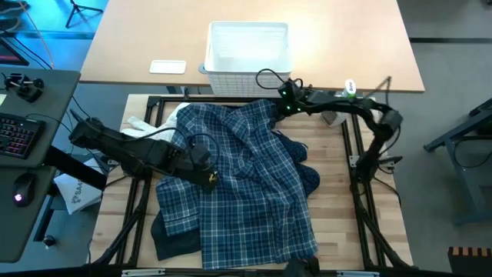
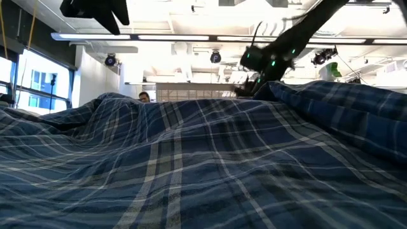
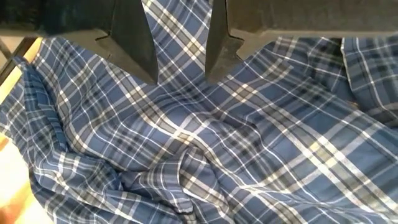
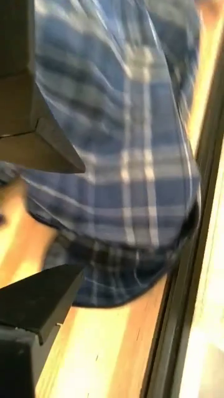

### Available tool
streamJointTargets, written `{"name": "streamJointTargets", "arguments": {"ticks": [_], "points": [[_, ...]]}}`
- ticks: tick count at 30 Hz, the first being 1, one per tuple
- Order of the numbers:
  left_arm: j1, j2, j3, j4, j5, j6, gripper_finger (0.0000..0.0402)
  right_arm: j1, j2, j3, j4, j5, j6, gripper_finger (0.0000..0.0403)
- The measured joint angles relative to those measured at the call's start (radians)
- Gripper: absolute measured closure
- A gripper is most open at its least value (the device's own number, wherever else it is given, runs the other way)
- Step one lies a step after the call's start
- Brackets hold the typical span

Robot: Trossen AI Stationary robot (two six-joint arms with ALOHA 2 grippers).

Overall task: Fold laundry
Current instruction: Fold the blue plaid flannel shirt

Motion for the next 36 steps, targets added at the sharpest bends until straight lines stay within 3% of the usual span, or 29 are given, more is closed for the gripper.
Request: {"name": "streamJointTargets", "arguments": {"ticks": [7, 11, 13, 15, 26, 31, 36], "points": [[-0.042, 0.0, 0.0, 0.0, -0.022, -0.061, 0.028, -0.02, 0.159, 0.023, 0.12, -0.028, -0.001, 0.0215], [-0.063, 0.0, 0.0, 0.001, -0.027, -0.09, 0.028, -0.019, 0.181, 0.023, 0.154, -0.061, -0.068, 0.0297], [-0.07, 0.0, 0.0, -0.001, -0.028, -0.103, 0.028, -0.019, 0.16, 0.023, 0.143, -0.05, -0.097, 0.0358], [-0.075, 0.0, 0.0, -0.002, -0.029, -0.113, 0.028, -0.019, 0.108, 0.022, 0.14, -0.042, -0.145, 0.039], [-0.075, 0.0, 0.0, -0.003, -0.081, -0.087, 0.028, 0.002, -0.33, 0.025, 0.136, -0.096, -0.601, 0.0397], [-0.075, 0.0, 0.0, -0.004, -0.113, -0.083, 0.028, -0.04, -0.334, 0.025, 0.093, -0.05, -0.712, 0.04], [-0.075, 0.0, 0.001, -0.003, -0.112, -0.083, 0.028, -0.109, -0.223, 0.023, 0.038, 0.034, -0.695, 0.0401]]}}
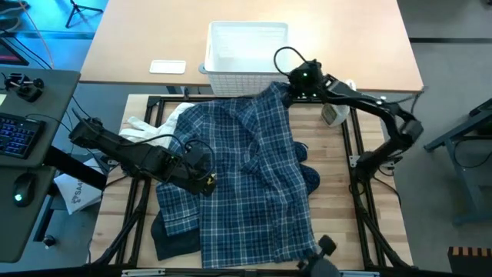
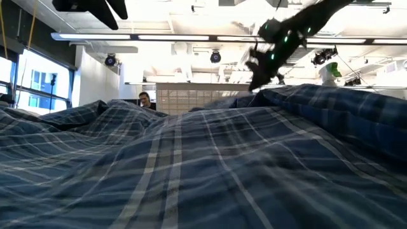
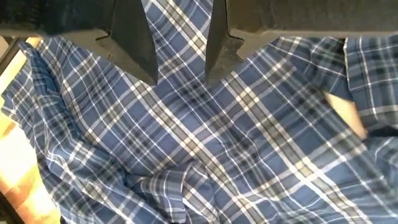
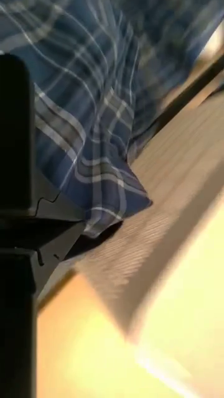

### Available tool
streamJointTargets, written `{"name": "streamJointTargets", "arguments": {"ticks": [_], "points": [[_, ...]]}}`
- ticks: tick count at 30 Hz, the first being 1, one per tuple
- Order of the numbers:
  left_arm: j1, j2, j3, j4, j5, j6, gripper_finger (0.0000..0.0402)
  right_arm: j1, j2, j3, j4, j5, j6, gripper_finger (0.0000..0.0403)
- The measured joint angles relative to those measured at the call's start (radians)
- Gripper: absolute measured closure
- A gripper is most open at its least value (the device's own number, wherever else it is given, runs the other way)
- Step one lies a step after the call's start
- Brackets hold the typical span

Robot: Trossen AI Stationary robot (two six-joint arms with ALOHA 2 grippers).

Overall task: Fold laundry
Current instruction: Fold the blue plaid flannel shirt

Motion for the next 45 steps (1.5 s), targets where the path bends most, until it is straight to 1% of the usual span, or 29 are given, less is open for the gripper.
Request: {"name": "streamJointTargets", "arguments": {"ticks": [3, 6, 8, 11, 14, 15, 16, 18, 20, 22, 24, 28, 32, 33, 35, 38, 41, 45], "points": [[0.0, 0.0, 0.0, -0.008, 0.024, -0.008, 0.028, -0.028, 0.07, 0.0, 0.006, 0.026, 0.019, 0.04], [-0.005, -0.012, 0.001, -0.065, 0.113, -0.056, 0.028, -0.039, 0.113, 0.0, -0.023, 0.092, 0.035, 0.0398], [-0.022, -0.026, 0.017, -0.134, 0.167, -0.096, 0.028, -0.047, 0.115, 0.012, -0.059, 0.097, 0.029, 0.0387], [-0.072, -0.048, 0.056, -0.274, 0.18, -0.175, 0.028, -0.049, 0.099, 0.052, -0.112, 0.108, 0.014, 0.0352], [-0.118, -0.072, 0.086, -0.41, 0.179, -0.282, 0.028, -0.052, 0.086, 0.118, -0.199, 0.165, 0.042, 0.0303], [-0.129, -0.083, 0.087, -0.438, 0.18, -0.329, 0.028, -0.052, 0.076, 0.147, -0.239, 0.168, 0.054, 0.0287], [-0.138, -0.092, 0.087, -0.46, 0.182, -0.383, 0.028, -0.052, 0.065, 0.175, -0.275, 0.163, 0.063, 0.0273], [-0.148, -0.103, 0.087, -0.493, 0.195, -0.497, 0.028, -0.049, 0.034, 0.215, -0.315, 0.104, 0.092, 0.025], [-0.151, -0.11, 0.077, -0.483, 0.214, -0.597, 0.028, -0.028, -0.008, 0.225, -0.316, -0.006, 0.131, 0.0234], [-0.16, -0.114, 0.061, -0.461, 0.26, -0.668, 0.0279, 0.014, -0.054, 0.214, -0.306, -0.115, 0.148, 0.0224], [-0.185, -0.11, 0.039, -0.419, 0.315, -0.704, 0.0275, 0.064, -0.1, 0.186, -0.312, -0.16, 0.154, 0.0221], [-0.26, -0.09, -0.032, -0.354, 0.406, -0.832, 0.025, 0.177, -0.172, 0.113, -0.31, -0.155, 0.158, 0.0219], [-0.314, -0.081, -0.142, -0.326, 0.47, -1.019, 0.0209, 0.281, -0.212, 0.025, -0.279, -0.132, 0.184, 0.0219], [-0.318, -0.081, -0.173, -0.307, 0.479, -1.043, 0.0198, 0.302, -0.215, 0.004, -0.273, -0.124, 0.191, 0.0219], [-0.315, -0.082, -0.226, -0.266, 0.509, -1.051, 0.0178, 0.334, -0.22, -0.034, -0.247, -0.11, 0.195, 0.0219], [-0.309, -0.08, -0.313, -0.217, 0.514, -1.051, 0.0158, 0.373, -0.222, -0.076, -0.222, -0.111, 0.196, 0.0219], [-0.306, -0.079, -0.393, -0.173, 0.513, -1.05, 0.0154, 0.401, -0.222, -0.103, -0.214, -0.115, 0.2, 0.0219], [-0.289, -0.079, -0.49, -0.129, 0.479, -1.045, 0.0167, 0.423, -0.221, -0.112, -0.218, -0.152, 0.206, 0.0219]]}}
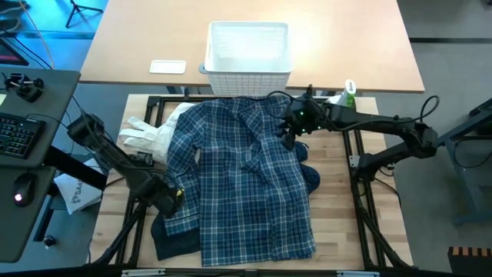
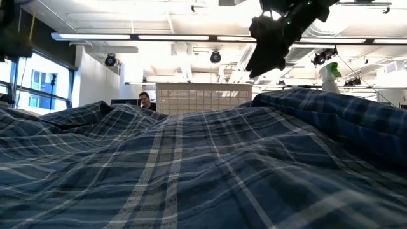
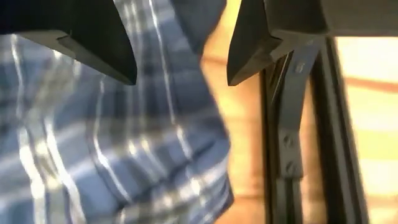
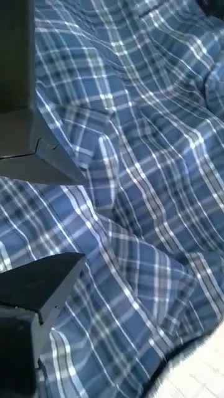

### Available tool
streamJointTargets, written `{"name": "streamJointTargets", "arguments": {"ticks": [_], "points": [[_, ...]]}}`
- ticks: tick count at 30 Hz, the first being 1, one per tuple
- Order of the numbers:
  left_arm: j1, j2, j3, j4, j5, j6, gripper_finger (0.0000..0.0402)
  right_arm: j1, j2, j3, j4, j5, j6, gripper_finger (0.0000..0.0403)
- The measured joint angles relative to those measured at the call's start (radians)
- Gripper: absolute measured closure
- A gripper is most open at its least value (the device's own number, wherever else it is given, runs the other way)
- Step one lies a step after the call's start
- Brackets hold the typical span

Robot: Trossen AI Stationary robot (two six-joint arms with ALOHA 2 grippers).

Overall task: Fold laundry
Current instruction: Fold the blue plaid flannel shirt

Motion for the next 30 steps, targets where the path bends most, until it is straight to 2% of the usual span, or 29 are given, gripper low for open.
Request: {"name": "streamJointTargets", "arguments": {"ticks": [5, 9, 11, 13, 14, 17, 20, 21, 23, 26, 30], "points": [[0.041, 0.0, -0.072, 0.046, -0.031, 0.09, 0.0222, 0.031, -0.001, 0.0, 0.0, -0.034, -0.003, 0.0219], [0.073, 0.0, -0.021, -0.102, -0.007, 0.241, 0.0329, 0.057, -0.036, 0.0, -0.024, -0.044, 0.002, 0.0219], [0.084, 0.0, 0.057, -0.242, -0.049, 0.279, 0.0381, 0.07, -0.067, 0.0, -0.03, -0.049, 0.009, 0.0219], [0.087, -0.001, 0.174, -0.374, -0.176, 0.25, 0.0387, 0.08, -0.105, 0.0, -0.022, -0.049, 0.02, 0.0219], [0.087, -0.005, 0.228, -0.375, -0.265, 0.263, 0.0386, 0.082, -0.124, 0.0, -0.011, -0.048, 0.031, 0.0219], [0.091, -0.041, 0.36, -0.309, -0.566, 0.458, 0.0398, 0.084, -0.182, 0.0, 0.041, 0.0, 0.085, 0.0219], [0.107, -0.029, 0.504, -0.27, -0.738, 0.658, 0.0398, 0.084, -0.227, 0.0, 0.094, 0.068, 0.121, 0.0219], [0.114, -0.023, 0.54, -0.255, -0.744, 0.721, 0.0398, 0.084, -0.239, 0.0, 0.116, 0.09, 0.129, 0.0219], [0.133, -0.021, 0.59, -0.232, -0.69, 0.776, 0.04, 0.082, -0.254, 0.0, 0.127, 0.125, 0.145, 0.0219], [0.144, -0.022, 0.583, -0.253, -0.526, 0.707, 0.0399, 0.082, -0.262, 0.0, 0.141, 0.136, 0.174, 0.0219], [0.134, -0.017, 0.508, -0.195, -0.309, 0.638, 0.0369, 0.085, -0.252, 0.0, 0.136, 0.136, 0.189, 0.0219]]}}
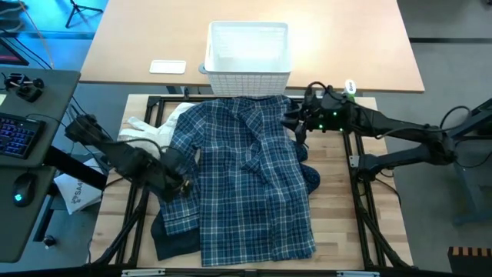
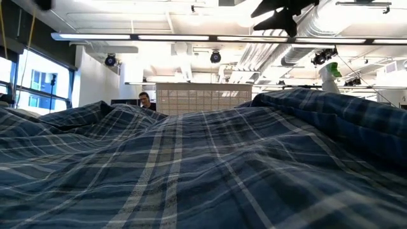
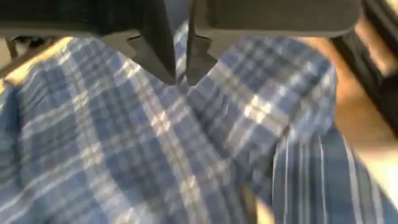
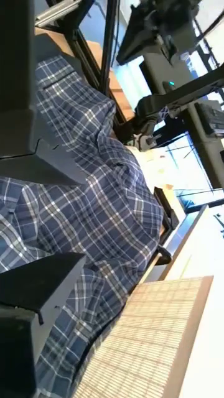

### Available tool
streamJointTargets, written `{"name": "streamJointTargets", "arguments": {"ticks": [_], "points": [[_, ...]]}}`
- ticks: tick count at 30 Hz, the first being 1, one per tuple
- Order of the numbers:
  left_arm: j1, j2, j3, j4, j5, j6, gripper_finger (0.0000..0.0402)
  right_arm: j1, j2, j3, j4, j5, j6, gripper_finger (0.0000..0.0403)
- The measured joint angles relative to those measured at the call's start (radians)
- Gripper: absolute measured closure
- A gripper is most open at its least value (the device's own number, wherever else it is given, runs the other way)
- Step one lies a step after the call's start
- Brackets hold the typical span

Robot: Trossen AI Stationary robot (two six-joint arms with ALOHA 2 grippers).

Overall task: Fold laundry
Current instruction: Fold the blue plaid flannel shirt

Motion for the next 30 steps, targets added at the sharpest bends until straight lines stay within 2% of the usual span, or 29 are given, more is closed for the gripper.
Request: {"name": "streamJointTargets", "arguments": {"ticks": [7, 12, 17, 20, 25, 28, 30], "points": [[-0.032, 0.014, -0.202, 0.071, 0.202, -0.297, 0.0285, 0.024, 0.037, 0.0, 0.0, 0.0, 0.027, 0.0219], [-0.084, 0.008, -0.376, 0.181, 0.293, -0.418, 0.0227, 0.041, 0.052, 0.0, 0.0, 0.0, 0.038, 0.0219], [-0.107, 0.008, -0.507, 0.304, 0.396, -0.503, 0.0199, 0.045, 0.057, 0.0, 0.004, 0.0, 0.066, 0.0219], [-0.13, 0.008, -0.557, 0.322, 0.394, -0.537, 0.0196, 0.045, 0.057, 0.0, 0.006, 0.001, 0.081, 0.0219], [-0.148, 0.008, -0.635, 0.427, 0.286, -0.518, 0.021, 0.045, 0.057, 0.0, 0.009, 0.001, 0.096, 0.0219], [-0.149, 0.008, -0.65, 0.458, 0.216, -0.489, 0.0241, 0.045, 0.057, 0.0, 0.009, 0.019, 0.112, 0.0219], [-0.149, 0.008, -0.639, 0.452, 0.184, -0.465, 0.0278, 0.045, 0.057, 0.0, 0.01, 0.025, 0.127, 0.0219]]}}
